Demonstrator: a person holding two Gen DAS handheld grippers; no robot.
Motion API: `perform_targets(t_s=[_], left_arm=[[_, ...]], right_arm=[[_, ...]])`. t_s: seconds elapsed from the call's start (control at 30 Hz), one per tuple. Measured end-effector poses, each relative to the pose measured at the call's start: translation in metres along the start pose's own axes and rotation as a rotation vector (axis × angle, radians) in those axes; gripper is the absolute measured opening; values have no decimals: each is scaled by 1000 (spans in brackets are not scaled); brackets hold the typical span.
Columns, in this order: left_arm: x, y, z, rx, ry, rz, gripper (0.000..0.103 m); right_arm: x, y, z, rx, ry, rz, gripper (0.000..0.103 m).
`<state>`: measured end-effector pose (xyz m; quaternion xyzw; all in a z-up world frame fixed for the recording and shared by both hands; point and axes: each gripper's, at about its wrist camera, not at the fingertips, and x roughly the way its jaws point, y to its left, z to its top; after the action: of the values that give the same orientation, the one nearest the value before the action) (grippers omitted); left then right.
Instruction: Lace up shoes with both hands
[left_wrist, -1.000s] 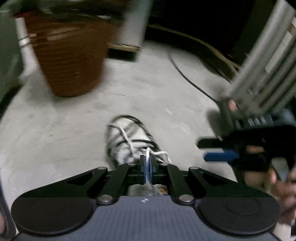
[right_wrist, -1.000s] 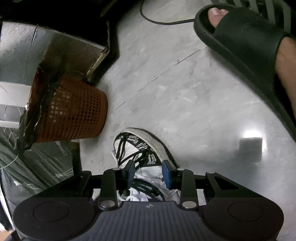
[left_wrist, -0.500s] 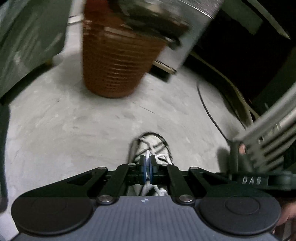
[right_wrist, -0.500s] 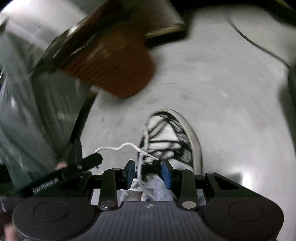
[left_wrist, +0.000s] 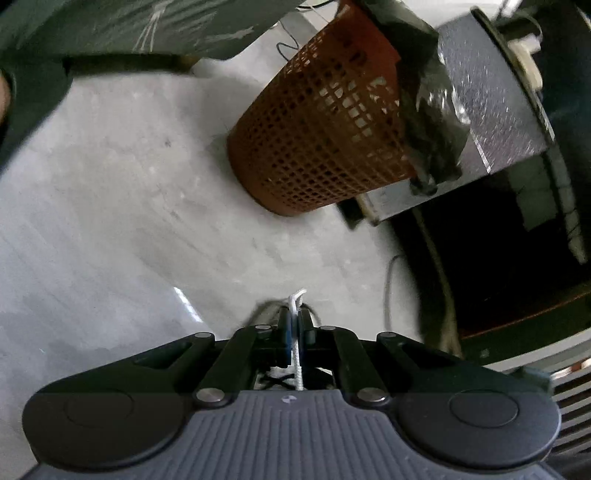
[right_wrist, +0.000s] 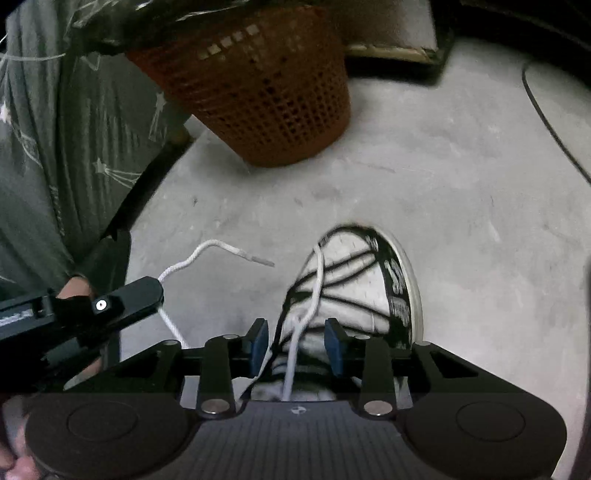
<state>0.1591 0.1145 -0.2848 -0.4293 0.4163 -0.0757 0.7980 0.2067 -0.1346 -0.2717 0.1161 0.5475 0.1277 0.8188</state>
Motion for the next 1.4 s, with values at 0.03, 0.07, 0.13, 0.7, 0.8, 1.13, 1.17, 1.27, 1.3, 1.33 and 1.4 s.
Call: perform_targets(t_s=[0.03,0.07,0.13,0.7,0.8,1.13,1.17,1.27,1.3,1.33,1.4], left_arm=[[0,2,0,-18,1,-11,4],[1,2,-1,-15,5,1,4],[3,3,-3,-11,13,24,4],[-4,17,2,-89,-12,113,3],[12,32,-3,-114,101,132,7],[44,67,-34,-384,213,55,37],[47,68,-35,-392,216,60,37],[58,70,-37,-396,239,70,37],[62,71,-37,-401,249,65,37],[68,72,-36,-410,258,60,37],[77,74,-36,-427,253,42,37]], right_arm=[[3,2,2,-16,6,-14,38],[8,2,4,-22,28,-27,37],[13,2,5,-26,33,-33,36],[-37,-84,-27,503,-148,60,5],[-30,-101,-36,504,-83,65,5],[-14,-116,-45,579,-78,151,6],[-14,-117,-45,589,-82,160,6],[-13,-120,-47,619,-94,186,6],[-12,-120,-48,629,-98,195,6],[-12,-121,-48,639,-102,204,6],[-11,-123,-50,659,-111,222,6]])
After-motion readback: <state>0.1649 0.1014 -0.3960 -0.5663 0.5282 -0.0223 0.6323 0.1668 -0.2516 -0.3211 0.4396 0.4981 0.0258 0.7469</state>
